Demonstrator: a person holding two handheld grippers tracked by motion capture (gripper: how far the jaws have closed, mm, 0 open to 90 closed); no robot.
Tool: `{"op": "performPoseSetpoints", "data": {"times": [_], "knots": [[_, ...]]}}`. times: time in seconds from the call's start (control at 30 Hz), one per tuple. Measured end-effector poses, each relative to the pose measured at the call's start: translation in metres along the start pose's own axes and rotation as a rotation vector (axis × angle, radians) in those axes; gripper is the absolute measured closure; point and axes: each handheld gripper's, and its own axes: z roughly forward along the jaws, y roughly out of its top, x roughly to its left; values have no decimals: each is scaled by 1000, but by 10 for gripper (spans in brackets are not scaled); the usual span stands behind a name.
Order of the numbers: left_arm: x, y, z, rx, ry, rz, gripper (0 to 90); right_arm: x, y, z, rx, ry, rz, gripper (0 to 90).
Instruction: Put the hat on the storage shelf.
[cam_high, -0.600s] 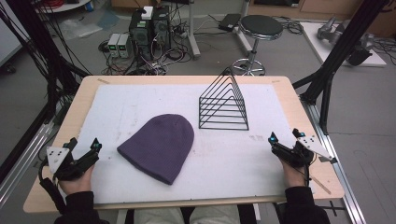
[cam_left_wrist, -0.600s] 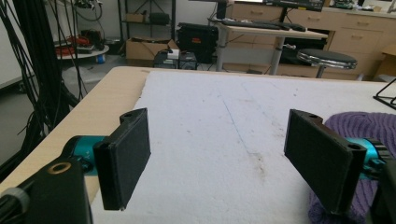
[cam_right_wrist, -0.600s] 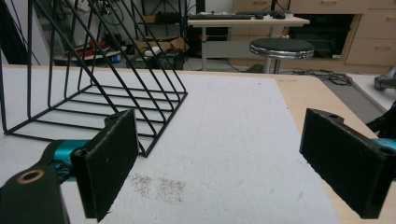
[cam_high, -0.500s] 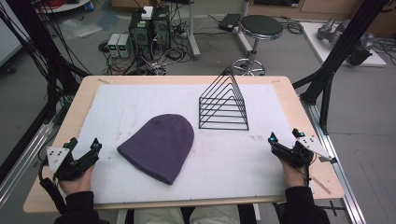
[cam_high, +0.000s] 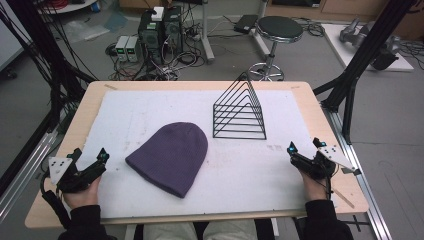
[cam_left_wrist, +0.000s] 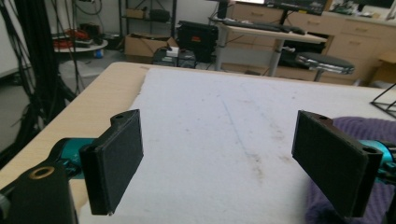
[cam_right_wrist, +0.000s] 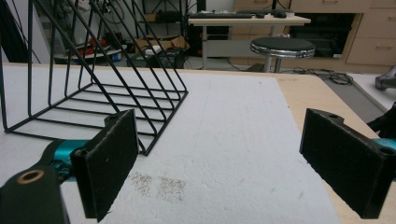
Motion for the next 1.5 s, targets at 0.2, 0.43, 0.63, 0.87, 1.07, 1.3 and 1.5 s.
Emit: {"op": "performPoseSetpoints", "data": {"times": [0.2,0.43,0.63,0.87,1.07,1.3,1.5], "knots": [[-7,6,0,-17,-18,57,182,0,0,0,0,5,-4,110],[-14,14,7,-18,-35,109,236,3,3,4,-14,-4,-14,110],[-20,26,20,22,-48,133,257,7,9,10,-26,-7,-50,110],[-21,33,28,37,-93,112,278,14,12,20,-22,16,-72,110],[-22,53,39,116,-187,117,333,14,12,19,-24,16,-78,110],[-34,82,57,170,-266,170,302,16,11,21,-13,22,-86,110],[-42,93,67,190,-298,184,285,17,11,21,-15,26,-100,110]]}}
